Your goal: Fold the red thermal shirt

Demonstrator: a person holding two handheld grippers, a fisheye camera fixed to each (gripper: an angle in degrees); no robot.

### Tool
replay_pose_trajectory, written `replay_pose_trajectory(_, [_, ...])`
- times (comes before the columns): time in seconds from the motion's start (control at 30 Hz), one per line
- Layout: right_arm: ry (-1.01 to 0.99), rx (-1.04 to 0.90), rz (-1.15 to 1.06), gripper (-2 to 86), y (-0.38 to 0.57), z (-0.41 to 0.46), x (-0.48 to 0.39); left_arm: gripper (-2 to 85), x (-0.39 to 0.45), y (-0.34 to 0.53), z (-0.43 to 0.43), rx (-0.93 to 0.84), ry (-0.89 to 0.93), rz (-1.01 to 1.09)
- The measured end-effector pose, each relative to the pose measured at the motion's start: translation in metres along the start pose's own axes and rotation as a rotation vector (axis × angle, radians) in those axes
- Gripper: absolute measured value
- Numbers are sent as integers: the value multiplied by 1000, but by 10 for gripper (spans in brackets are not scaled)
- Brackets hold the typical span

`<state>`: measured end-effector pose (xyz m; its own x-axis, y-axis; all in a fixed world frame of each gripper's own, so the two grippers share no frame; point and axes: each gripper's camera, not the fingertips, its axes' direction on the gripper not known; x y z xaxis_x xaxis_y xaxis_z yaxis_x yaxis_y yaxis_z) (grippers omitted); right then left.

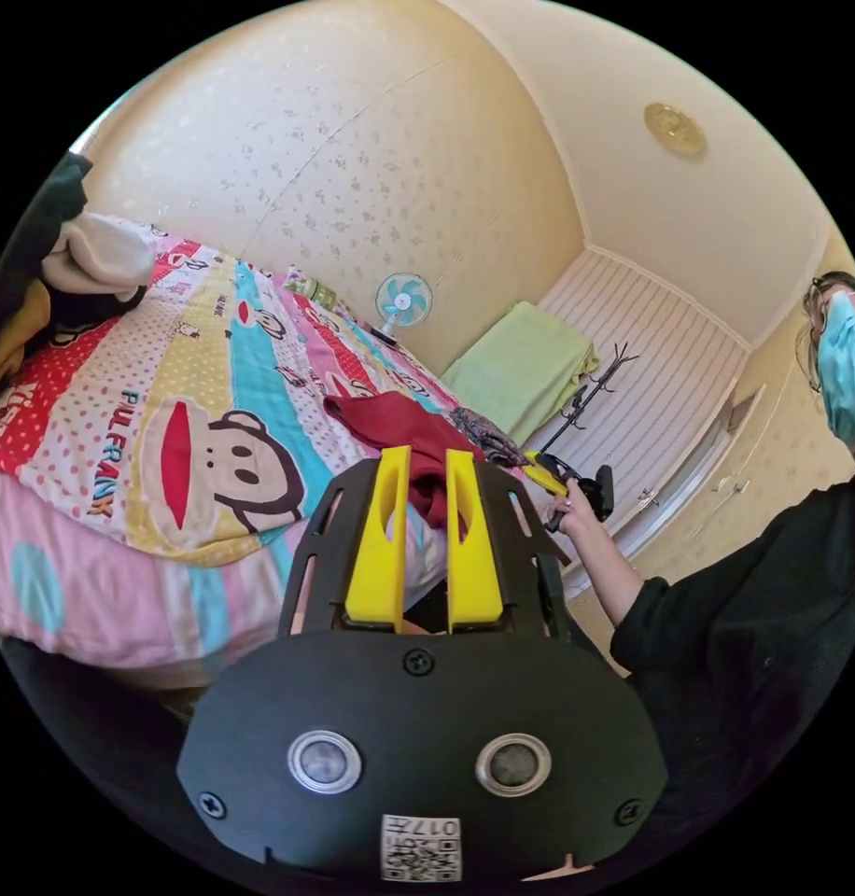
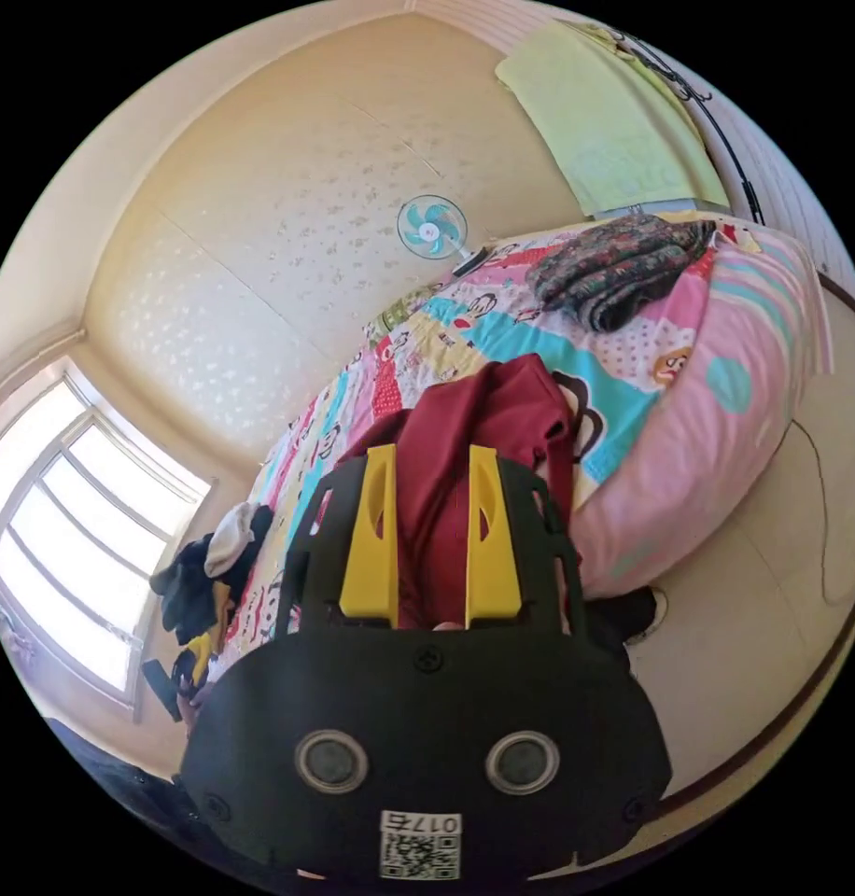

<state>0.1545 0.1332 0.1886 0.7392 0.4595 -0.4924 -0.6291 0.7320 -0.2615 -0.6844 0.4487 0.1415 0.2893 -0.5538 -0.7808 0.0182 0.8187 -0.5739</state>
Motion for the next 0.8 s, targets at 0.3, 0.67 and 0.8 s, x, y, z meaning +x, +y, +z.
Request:
replay_pose_trajectory(0.3, [-88, -277, 167, 152, 21, 36, 58, 69, 58, 33, 110, -229, 158, 182])
replay_pose_trajectory(0.67, [-186, -222, 141, 142, 20, 24, 57, 81, 233, 38, 367, -658, 81, 872])
replay_pose_trajectory(0.8, [-316, -244, 135, 127, 21, 23, 64, 87, 286, 49, 485, -747, 16, 1159])
